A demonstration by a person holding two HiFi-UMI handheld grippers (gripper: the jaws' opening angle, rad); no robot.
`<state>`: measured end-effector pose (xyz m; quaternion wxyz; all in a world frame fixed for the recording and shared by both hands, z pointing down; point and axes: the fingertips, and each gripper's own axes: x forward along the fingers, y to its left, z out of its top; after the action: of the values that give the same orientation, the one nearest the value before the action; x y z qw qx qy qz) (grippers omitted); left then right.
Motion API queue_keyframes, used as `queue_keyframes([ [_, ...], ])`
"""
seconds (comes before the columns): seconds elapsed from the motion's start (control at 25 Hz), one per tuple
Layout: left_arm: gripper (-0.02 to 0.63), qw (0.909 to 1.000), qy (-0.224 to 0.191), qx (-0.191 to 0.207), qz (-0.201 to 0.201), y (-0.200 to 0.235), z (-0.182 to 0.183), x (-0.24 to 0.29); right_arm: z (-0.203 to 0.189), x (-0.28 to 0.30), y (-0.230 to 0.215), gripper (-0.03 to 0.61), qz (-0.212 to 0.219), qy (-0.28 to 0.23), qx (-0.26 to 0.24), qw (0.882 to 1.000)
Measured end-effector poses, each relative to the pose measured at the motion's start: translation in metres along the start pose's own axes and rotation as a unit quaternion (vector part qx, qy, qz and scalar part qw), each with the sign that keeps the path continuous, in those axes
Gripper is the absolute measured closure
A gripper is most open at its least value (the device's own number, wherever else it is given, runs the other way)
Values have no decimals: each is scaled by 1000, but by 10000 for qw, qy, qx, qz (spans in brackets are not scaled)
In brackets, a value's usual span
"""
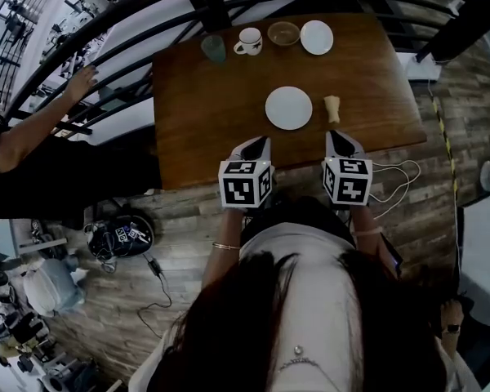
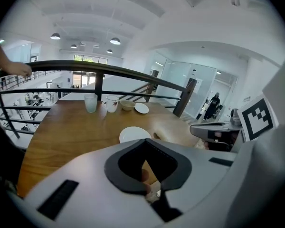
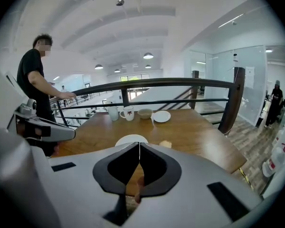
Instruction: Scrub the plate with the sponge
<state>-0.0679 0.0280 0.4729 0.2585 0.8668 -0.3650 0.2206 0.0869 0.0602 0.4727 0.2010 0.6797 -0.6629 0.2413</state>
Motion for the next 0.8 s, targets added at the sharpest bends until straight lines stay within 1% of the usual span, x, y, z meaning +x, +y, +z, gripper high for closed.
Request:
queue_keyframes([
  [0.28,603,9999,54,-26,-100,11,-3,0,-2,4,5,541,-129,62,88,9999],
  [0.6,603,9999,83,15,-55,16,7,23,-3,23,-17,540,-297,237,78,9992],
  [0.8,603,9999,104,-23,30,18,14,40,-1,37,-31,538,-205,342,100,9992],
])
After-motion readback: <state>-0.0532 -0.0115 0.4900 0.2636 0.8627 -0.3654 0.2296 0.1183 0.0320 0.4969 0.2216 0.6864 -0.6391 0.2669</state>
